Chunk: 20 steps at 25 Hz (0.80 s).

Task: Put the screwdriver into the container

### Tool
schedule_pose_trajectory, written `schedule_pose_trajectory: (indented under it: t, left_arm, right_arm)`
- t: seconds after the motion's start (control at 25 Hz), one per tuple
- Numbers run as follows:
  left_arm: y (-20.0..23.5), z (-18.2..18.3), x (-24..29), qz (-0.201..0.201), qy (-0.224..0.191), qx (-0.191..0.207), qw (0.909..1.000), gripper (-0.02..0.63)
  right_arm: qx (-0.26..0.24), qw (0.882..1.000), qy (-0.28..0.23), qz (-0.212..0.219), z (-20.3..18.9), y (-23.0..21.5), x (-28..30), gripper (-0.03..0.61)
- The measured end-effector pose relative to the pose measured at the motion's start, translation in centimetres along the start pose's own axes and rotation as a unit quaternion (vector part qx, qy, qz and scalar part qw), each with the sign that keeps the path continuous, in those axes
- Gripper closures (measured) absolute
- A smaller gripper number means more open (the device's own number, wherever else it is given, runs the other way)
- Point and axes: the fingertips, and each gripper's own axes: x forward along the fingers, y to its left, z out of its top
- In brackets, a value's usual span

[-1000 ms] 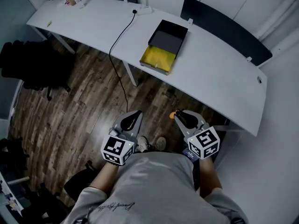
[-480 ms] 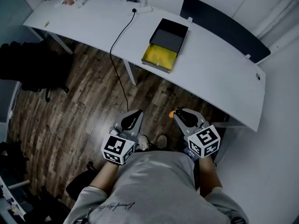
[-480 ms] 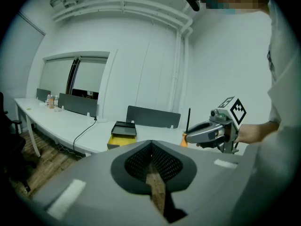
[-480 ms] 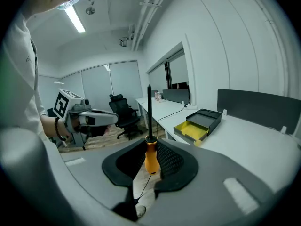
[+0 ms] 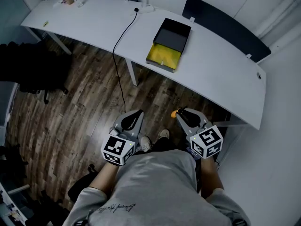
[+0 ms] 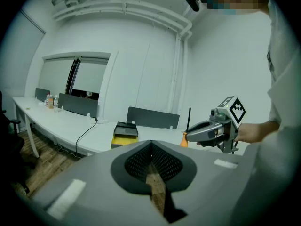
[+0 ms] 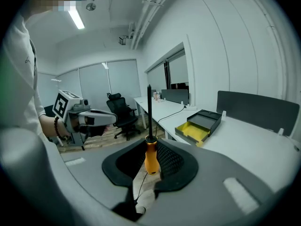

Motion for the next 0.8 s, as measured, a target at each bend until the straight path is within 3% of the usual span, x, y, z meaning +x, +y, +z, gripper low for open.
schedule_pose_trajectory:
  t: [0.48, 0.8]
  left_arm:
    - [1.1, 0.3, 0.2, 0.000, -0.006, -0.005, 1.0000, 0.614]
    - [2.7, 0.4, 3.7, 0.010, -0.001, -0.010, 0.9999, 0.614]
  right_arm:
    - [-0.006, 1.000, 0.004, 0.003, 0.6, 0.3, 1.0, 0.489]
    - [0.001, 1.000, 0.003, 0.014, 0.9, -3.0, 3.5, 0.489]
